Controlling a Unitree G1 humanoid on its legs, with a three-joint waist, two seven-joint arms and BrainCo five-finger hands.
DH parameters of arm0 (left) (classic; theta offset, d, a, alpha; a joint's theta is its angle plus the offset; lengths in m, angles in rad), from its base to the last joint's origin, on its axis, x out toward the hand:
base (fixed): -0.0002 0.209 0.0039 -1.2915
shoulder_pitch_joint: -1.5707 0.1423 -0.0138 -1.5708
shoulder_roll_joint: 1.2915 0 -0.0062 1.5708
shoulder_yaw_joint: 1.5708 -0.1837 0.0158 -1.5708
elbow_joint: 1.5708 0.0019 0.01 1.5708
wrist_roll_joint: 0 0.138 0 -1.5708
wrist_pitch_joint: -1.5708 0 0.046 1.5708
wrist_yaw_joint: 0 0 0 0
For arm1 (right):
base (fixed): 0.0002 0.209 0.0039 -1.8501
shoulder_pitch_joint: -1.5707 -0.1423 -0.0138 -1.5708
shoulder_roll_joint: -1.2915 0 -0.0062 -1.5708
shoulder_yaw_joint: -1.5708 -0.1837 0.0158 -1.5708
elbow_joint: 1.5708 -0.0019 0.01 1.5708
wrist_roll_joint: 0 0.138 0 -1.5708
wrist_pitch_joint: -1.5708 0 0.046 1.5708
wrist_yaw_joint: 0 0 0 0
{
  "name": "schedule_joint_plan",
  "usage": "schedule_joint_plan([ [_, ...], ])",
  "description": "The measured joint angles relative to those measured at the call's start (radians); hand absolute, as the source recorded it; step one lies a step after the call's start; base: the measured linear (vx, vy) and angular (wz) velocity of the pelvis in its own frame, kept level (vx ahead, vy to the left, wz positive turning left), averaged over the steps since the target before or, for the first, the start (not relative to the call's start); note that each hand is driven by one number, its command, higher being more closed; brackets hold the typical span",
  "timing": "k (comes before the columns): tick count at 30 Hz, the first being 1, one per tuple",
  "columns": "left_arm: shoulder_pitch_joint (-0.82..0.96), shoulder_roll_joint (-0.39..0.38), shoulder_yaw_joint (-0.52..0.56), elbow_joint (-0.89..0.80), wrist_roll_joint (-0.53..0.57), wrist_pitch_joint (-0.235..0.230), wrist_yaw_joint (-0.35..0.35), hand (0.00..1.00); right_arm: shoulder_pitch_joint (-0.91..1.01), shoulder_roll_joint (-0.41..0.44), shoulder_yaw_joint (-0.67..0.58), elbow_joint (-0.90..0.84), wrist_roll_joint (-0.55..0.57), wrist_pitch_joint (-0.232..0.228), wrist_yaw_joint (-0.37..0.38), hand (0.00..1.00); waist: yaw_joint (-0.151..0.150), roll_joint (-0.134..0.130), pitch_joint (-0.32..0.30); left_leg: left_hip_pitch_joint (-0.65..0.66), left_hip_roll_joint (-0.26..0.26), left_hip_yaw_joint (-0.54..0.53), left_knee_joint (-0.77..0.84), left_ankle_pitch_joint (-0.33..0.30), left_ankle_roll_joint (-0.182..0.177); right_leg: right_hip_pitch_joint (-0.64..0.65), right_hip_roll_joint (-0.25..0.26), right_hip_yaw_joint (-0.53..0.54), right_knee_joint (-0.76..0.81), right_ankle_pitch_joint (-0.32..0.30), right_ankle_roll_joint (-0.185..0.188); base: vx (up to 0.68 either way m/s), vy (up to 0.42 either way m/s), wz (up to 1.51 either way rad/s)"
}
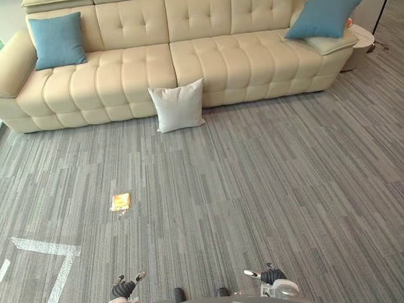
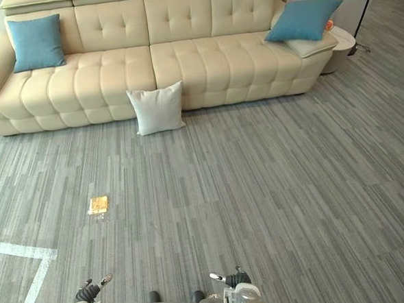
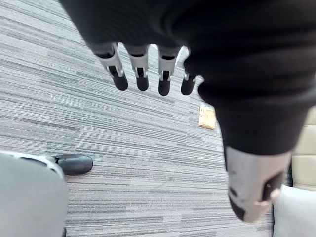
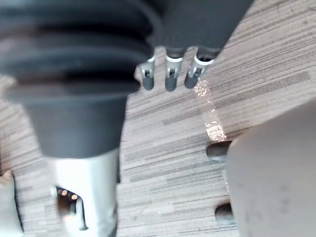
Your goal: Pick up cushions and gather them together orderly.
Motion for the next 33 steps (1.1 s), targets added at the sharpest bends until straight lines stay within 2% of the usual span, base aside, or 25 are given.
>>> schedule_joint_plan([
  [11,-0.013,0.005,-0.013,0.009,0.06,0.0,-0.019,0.0,0.0,0.002,-0.01,0.0,0.007,0.011,0.0,0.0,-0.003,-0.006,0.002,0.008,0.0,-0.002,0.0,0.0,0.0,0.01,0.0,-0.005,-0.002,0.0,0.0,0.0,0.0,0.0],
  [20,-0.013,0.019,-0.029,0.009,0.06,0.0,-0.021,0.0,0.001,0.007,-0.047,0.0,0.034,0.017,0.002,0.0,-0.007,-0.01,0.005,-0.002,0.001,-0.001,0.0,-0.004,-0.001,0.0,0.0,-0.004,-0.004,-0.007,0.001,0.0,0.0,0.0],
  [24,-0.018,0.018,-0.023,0.005,0.059,0.002,-0.021,0.0,0.001,0.011,-0.056,-0.003,0.044,0.016,0.003,0.0,-0.009,-0.011,0.01,-0.016,0.007,0.017,0.004,-0.021,-0.011,-0.038,0.005,0.004,0.05,-0.037,-0.008,0.01,-0.013,-0.1],
  [26,-0.022,0.011,-0.002,0.0,0.059,0.011,-0.02,0.0,0.003,0.02,-0.059,-0.01,0.046,0.016,0.003,0.0,-0.009,-0.014,0.017,-0.024,0.011,0.027,0.017,-0.039,-0.014,-0.069,0.005,0.002,0.117,-0.081,-0.014,0.07,-0.029,-0.09],
  [28,-0.037,0.01,0.016,-0.003,0.058,0.012,-0.02,0.0,0.009,0.036,-0.08,-0.041,0.051,0.016,0.003,0.0,-0.008,-0.023,0.035,-0.07,0.023,0.033,0.141,-0.109,-0.018,-0.088,-0.002,-0.006,0.183,-0.123,-0.017,0.07,-0.046,0.01],
  [30,-0.043,-0.004,0.041,-0.031,0.058,0.014,-0.02,0.0,0.034,0.041,-0.095,-0.087,0.086,0.015,0.002,0.0,0.001,-0.022,0.045,-0.158,0.068,0.081,0.384,-0.207,-0.038,-0.112,-0.005,-0.022,0.27,-0.186,-0.024,0.11,-0.068,0.07],
  [31,-0.043,-0.011,0.049,-0.043,0.057,0.015,-0.02,0.0,0.038,0.044,-0.094,-0.093,0.088,0.013,0.002,0.0,-0.002,-0.023,0.051,-0.19,0.085,0.099,0.467,-0.223,-0.038,-0.116,-0.006,-0.028,0.288,-0.202,-0.023,0.11,-0.066,0.22],
  [32,-0.049,-0.029,0.07,-0.074,0.038,0.016,-0.02,0.0,0.046,0.046,-0.092,-0.12,0.109,0.009,0.001,0.0,0.0,-0.021,0.07,-0.265,0.128,0.12,0.671,-0.232,-0.039,-0.102,-0.006,-0.035,0.315,-0.229,-0.031,0.13,-0.039,0.2],
  [33,-0.051,-0.044,0.085,-0.097,0.031,0.013,-0.02,0.0,0.051,0.043,-0.092,-0.126,0.123,0.006,0.001,0.0,0.005,-0.014,0.078,-0.339,0.169,0.126,0.836,-0.211,-0.053,-0.087,-0.004,-0.037,0.324,-0.246,-0.039,0.2,-0.005,0.12],
])
